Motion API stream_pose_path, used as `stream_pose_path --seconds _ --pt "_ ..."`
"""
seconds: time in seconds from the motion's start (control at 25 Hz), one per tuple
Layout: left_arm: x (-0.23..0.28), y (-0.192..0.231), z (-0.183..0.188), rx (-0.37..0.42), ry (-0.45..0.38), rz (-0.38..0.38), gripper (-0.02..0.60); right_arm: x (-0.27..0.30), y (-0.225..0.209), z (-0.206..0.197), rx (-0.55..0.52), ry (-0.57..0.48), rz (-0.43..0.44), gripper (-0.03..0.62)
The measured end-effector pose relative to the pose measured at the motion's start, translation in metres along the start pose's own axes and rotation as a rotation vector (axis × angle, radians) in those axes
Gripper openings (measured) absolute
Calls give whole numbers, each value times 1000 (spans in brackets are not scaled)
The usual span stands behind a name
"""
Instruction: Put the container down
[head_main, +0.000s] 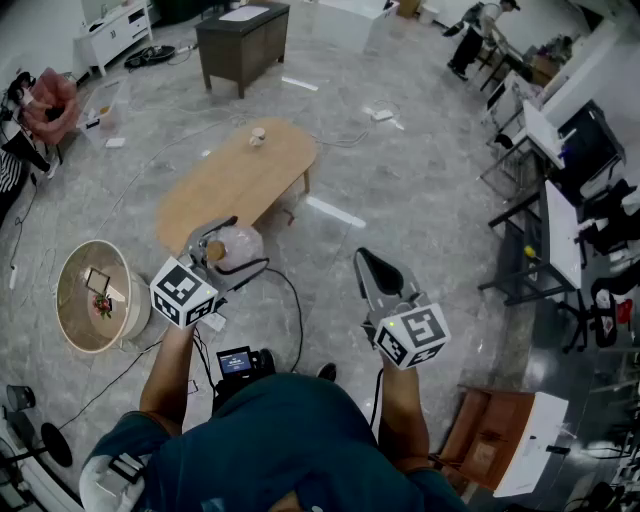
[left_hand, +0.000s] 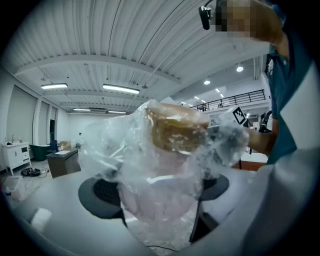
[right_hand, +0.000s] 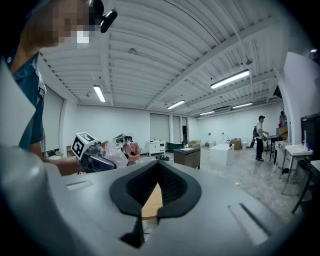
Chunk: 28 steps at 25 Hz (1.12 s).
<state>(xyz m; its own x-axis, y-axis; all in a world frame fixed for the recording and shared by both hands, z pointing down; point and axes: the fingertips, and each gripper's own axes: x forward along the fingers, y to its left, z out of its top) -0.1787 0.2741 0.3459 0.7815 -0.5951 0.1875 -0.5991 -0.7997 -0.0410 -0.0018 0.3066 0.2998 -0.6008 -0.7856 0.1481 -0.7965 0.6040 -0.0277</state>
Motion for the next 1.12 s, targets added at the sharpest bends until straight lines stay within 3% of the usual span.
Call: stream_pose_path --seconds 0.68,1.12 --pt "-15 28 -12 -4 -15 -38 402 22 20 -2 28 -22 -41 11" --pt "11 29 -21 -16 9 -8 402 26 -16 -17 81 -33 -30 11"
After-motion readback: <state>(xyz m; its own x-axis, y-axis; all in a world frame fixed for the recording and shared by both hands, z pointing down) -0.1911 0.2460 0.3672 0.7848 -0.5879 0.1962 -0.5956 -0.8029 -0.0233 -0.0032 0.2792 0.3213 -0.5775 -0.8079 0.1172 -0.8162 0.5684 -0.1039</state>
